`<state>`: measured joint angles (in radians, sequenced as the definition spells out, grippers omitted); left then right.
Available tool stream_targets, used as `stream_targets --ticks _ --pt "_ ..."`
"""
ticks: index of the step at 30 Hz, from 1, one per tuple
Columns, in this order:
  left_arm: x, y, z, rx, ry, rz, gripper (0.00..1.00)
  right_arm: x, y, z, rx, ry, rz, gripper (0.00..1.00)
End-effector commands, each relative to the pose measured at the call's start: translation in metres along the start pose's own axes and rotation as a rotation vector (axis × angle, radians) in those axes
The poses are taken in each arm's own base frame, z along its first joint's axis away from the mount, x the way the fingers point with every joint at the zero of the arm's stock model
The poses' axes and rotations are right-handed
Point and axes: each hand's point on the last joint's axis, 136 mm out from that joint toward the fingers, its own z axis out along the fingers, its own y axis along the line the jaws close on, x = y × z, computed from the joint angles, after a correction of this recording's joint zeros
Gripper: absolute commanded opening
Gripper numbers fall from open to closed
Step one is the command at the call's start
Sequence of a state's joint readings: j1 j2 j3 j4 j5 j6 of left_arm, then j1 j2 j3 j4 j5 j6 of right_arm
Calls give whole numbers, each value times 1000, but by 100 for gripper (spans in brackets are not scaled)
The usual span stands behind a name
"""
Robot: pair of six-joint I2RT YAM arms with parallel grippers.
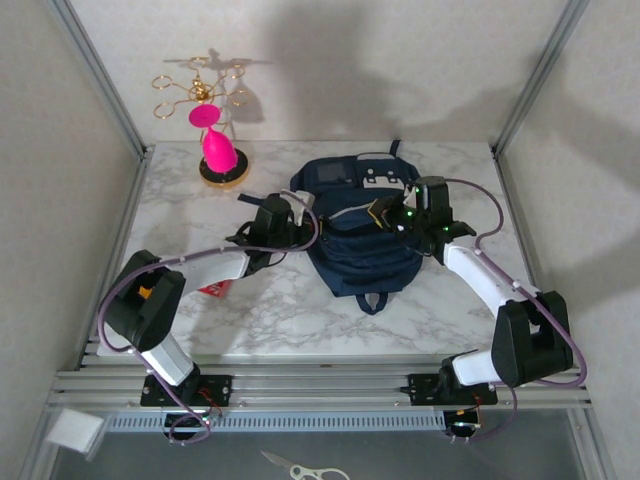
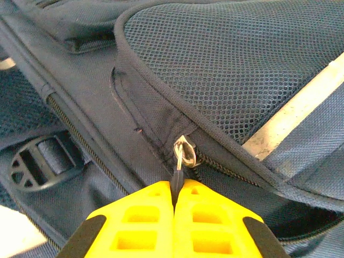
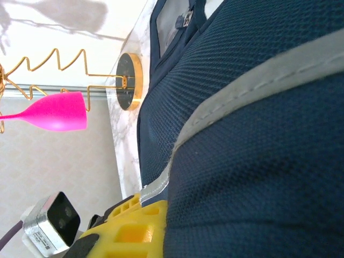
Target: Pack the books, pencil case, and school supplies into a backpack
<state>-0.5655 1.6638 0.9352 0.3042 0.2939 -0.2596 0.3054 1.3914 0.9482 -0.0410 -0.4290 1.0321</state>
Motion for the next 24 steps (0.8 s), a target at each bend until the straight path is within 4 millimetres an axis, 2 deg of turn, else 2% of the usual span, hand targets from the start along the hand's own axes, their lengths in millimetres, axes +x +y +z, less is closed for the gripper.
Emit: stream_targets --ticks 1,2,4,5,8,10,14,18,20,24 --pt "-9 40 -9 -120 -24 -65 0 -16 23 -7 -46 -41 -80 2" --pt "-10 36 -13 -106 -19 -71 5 -15 23 -6 -36 -33 -96 8" --pt "-12 31 -26 -94 -13 -85 31 -14 17 -9 -5 -34 -113 20" --pt "-12 32 -36 -105 -21 -107 39 -14 16 -14 14 -45 -131 29" --pt "-15 51 -67 -182 -65 -215 51 -9 -2 -30 105 -69 -163 53" --pt "-15 72 -84 -270 -73 -277 59 -4 -17 -41 169 -85 -164 60" --pt "-1 139 -107 -537 -34 -388 65 22 -32 -55 242 -122 -161 68" --pt "17 192 -118 -687 22 -482 70 56 -29 -59 283 -116 -225 75" --pt "28 216 -122 -758 57 -525 72 71 -20 -53 251 -87 -251 78" --pt "52 246 -128 -861 107 -588 80 98 -11 -29 200 7 -292 81"
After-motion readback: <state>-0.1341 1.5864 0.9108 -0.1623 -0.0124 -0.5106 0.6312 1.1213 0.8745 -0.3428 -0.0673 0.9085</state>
